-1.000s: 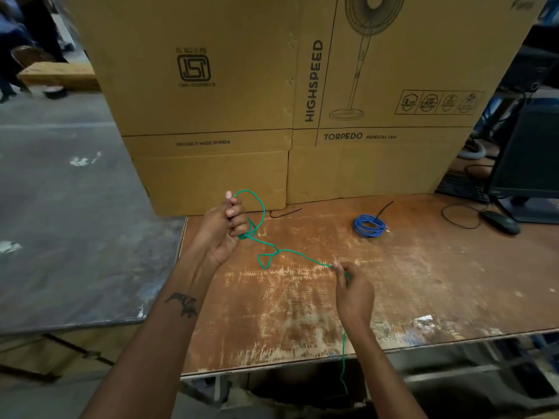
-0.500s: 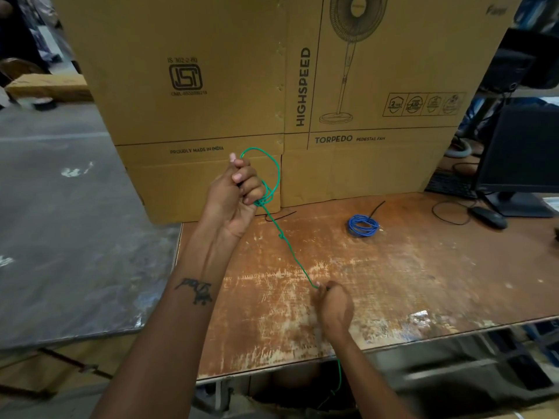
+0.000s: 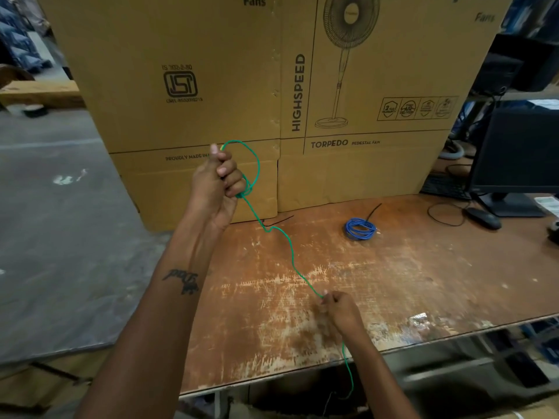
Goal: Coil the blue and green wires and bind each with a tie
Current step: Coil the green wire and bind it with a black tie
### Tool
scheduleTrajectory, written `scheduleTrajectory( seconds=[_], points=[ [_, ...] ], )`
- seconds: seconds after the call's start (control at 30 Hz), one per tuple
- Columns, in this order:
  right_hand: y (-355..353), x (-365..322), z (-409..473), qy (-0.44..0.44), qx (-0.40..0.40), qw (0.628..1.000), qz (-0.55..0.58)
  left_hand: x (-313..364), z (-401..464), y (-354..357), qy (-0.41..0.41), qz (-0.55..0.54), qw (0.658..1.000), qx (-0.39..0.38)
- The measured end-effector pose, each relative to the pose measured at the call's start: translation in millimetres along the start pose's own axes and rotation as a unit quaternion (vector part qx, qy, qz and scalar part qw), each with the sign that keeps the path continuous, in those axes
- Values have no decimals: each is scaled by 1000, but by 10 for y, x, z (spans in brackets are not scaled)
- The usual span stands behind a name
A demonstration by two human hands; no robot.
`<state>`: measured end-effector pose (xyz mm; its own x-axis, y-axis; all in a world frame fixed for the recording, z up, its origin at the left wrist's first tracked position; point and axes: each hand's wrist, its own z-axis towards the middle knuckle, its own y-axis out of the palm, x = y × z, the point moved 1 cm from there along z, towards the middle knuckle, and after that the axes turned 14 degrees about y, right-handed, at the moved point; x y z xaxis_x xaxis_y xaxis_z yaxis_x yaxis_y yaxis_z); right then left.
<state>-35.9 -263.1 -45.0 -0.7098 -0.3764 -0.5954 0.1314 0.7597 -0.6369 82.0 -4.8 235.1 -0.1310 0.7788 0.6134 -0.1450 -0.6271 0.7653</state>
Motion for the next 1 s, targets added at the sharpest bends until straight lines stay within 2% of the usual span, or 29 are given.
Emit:
scheduleTrajectory(
  seconds=[0.07,0.13,0.23,0.3,0.37,0.43,0.5,0.6,0.8,0.87,0.93,1.0],
  points=[
    [-18,-54,-30,-34,-33,997,-63,-48,-30,26,-20,-19,1000,-8],
    [-65,-201,-200,-70,-43,996,-39,-98,-80,65,-45,-47,998,-25],
    [-147,-663,-777,-129,-74,975,165,-231,-196,148,-77,-61,994,-48],
    [-216,-974,-1162,-177,-58,923,337,-321,-254,184,-74,-47,995,-45],
    [-312,-1214,-1451,-245,-74,890,378,-377,-285,198,-66,-42,996,-39],
    [-349,-1351,-1594,-289,-146,879,349,-410,-306,204,-68,-38,996,-33],
    [-332,-1434,-1620,-276,-186,878,343,-439,-325,202,-68,-24,997,-27],
    [-222,-1415,-1536,-273,-183,878,347,-456,-353,158,-67,-19,997,-14],
    [-185,-1326,-1492,-172,-297,813,470,-486,-390,58,-84,-31,996,15],
    [-183,-1295,-1439,-169,-280,836,441,-480,-409,43,-112,-57,992,12],
    [-250,-1267,-1333,-190,-219,882,370,-464,-437,29,-146,-82,986,-3],
    [-349,-1217,-1179,-166,-223,903,329,-411,-453,-15,-175,-95,980,-25]
  ],
)
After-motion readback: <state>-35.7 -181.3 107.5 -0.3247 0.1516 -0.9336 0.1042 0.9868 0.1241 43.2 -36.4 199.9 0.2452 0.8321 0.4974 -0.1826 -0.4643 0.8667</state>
